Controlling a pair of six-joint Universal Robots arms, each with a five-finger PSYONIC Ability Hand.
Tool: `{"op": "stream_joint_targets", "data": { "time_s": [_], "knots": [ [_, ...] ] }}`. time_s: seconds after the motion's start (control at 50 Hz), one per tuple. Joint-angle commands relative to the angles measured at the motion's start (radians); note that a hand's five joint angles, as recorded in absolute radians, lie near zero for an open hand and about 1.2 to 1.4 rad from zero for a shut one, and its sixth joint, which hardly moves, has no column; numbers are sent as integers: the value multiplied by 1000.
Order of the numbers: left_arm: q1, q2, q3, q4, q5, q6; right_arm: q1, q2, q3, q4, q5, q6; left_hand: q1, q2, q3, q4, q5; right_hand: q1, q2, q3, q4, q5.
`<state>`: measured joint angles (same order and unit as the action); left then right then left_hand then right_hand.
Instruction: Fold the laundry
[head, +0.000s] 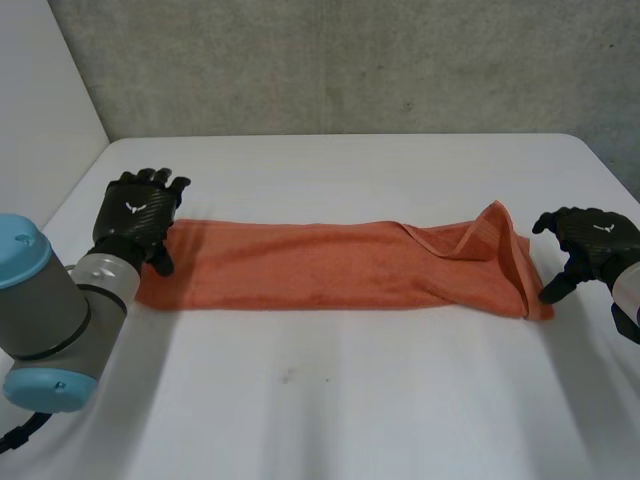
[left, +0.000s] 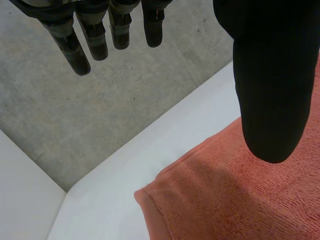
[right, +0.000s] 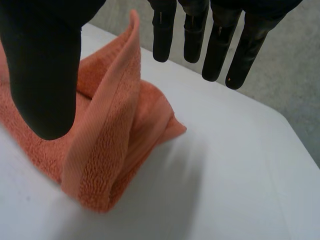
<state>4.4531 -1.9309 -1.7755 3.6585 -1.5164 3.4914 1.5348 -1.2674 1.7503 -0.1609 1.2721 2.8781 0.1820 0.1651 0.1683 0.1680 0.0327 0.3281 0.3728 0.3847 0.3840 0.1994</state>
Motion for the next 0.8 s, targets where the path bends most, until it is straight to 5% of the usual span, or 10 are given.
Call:
{"op": "stream_joint_targets", "data": {
  "time_s": [0.02,0.14,0.34,0.46,0.8],
  "knots": [
    [2,0,14,2,-16,-25,121,20,-130,-37,1,0,-1,16,13,13,-26,77,32,20,21,31],
    [9,-3,13,2,-18,-26,215,112,-247,-37,9,-43,-4,13,10,10,-29,86,41,29,30,40],
    [14,-3,5,0,-18,-29,363,431,-638,128,220,-437,-7,9,6,7,-33,121,76,64,65,75],
    [14,-3,5,0,-18,-29,367,525,-739,146,306,-542,-7,9,6,7,-33,136,91,79,80,90],
    [29,-2,7,0,-16,-29,366,600,-838,208,331,-651,-1,16,13,13,-26,1068,1023,1012,1012,1022]
  ]
}}
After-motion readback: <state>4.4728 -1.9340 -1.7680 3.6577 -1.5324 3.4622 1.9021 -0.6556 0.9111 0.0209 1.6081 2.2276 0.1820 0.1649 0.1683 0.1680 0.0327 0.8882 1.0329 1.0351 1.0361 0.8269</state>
